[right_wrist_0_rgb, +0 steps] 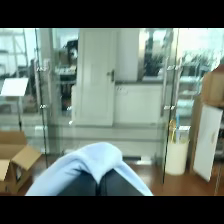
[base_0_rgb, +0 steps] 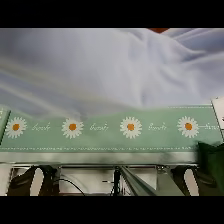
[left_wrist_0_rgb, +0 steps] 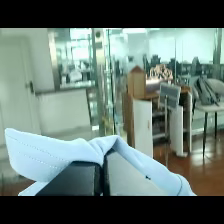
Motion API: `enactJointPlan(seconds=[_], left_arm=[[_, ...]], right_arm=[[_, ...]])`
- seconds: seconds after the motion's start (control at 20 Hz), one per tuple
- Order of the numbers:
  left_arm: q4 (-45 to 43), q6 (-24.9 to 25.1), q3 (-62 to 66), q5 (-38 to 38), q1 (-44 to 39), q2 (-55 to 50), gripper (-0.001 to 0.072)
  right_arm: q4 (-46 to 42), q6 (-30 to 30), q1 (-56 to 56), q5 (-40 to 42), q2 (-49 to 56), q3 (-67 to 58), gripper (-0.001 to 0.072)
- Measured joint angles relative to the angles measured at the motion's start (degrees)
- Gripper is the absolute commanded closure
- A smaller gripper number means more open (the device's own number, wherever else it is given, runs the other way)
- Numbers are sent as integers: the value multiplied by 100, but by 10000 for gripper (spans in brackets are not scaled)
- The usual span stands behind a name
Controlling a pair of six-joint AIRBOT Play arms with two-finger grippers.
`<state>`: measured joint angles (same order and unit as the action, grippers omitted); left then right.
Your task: Fold the shirts.
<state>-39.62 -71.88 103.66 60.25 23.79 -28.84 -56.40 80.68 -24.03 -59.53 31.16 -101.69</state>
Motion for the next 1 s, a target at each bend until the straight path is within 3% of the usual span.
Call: enactJointPlan(seconds=[0.2, 0.4, 0.5, 0.65, 0.8, 1.0], left_arm=[[-295, -503, 551, 431, 7, 11, 687], [-654, -1005, 715, 1641, 72, -96, 686], [-780, -1043, 549, 2332, 197, -267, 686], [-756, -975, -251, 2916, 345, -595, 687], [-420, -789, -1495, 2957, 232, -973, 687], [-229, -348, -3027, 2033, -448, -1788, 687]], right_arm=[[-522, 433, 0, -619, 195, -957, 692], [-820, 662, 0, -2367, 616, -1467, 691], [-874, 595, 0, -3257, 988, -1484, 692], [-804, 520, 0, -3899, 1755, -1161, 692], [-671, 485, 140, -4159, 2645, -702, 691], [-761, 439, 837, -3849, 3939, -396, 691]])
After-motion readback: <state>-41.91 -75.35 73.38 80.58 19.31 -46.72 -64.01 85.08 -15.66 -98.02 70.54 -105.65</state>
